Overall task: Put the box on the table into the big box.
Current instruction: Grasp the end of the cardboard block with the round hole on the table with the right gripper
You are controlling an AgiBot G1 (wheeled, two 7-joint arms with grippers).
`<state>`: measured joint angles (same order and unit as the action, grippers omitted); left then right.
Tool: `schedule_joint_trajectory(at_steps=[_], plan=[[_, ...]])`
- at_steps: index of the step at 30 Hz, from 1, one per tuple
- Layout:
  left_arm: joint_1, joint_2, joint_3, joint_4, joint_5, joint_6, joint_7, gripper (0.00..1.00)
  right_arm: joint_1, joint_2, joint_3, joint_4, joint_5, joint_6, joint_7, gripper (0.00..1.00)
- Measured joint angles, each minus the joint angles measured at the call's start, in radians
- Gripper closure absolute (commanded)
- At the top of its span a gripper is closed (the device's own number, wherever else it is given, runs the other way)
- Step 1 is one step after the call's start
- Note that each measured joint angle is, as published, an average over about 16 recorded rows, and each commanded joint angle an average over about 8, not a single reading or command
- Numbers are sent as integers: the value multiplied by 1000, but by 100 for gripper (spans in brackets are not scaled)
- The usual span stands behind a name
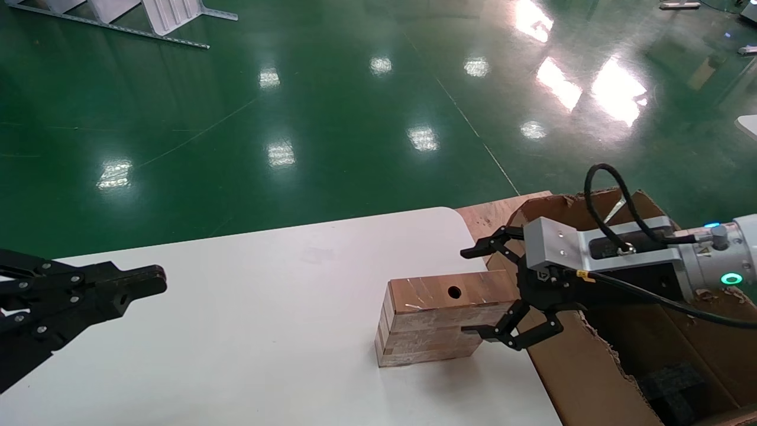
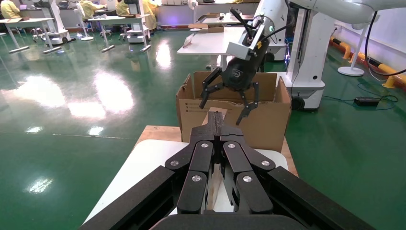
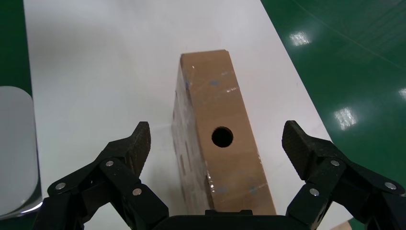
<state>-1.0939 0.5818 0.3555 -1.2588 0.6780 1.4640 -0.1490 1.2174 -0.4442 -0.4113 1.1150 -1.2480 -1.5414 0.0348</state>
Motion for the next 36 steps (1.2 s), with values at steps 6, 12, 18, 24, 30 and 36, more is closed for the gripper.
schedule_joint_trajectory(at_steps=[6,12,18,24,30,36], plan=[[0,0,0,0,0,0,0,100,30,-24,-22,-38,-36,-7,-24,0],[0,0,0,0,0,0,0,100,63,-47,-50,-73,-67,-17,-46,0],[0,0,0,0,0,0,0,100,92,-62,-81,-95,-83,-26,-62,0],[0,0,0,0,0,0,0,100,115,-67,-115,-104,-82,-31,-71,0],[0,0,0,0,0,0,0,100,131,-64,-149,-104,-73,-31,-77,0],[0,0,0,0,0,0,0,100,142,-59,-179,-104,-66,-28,-80,0]])
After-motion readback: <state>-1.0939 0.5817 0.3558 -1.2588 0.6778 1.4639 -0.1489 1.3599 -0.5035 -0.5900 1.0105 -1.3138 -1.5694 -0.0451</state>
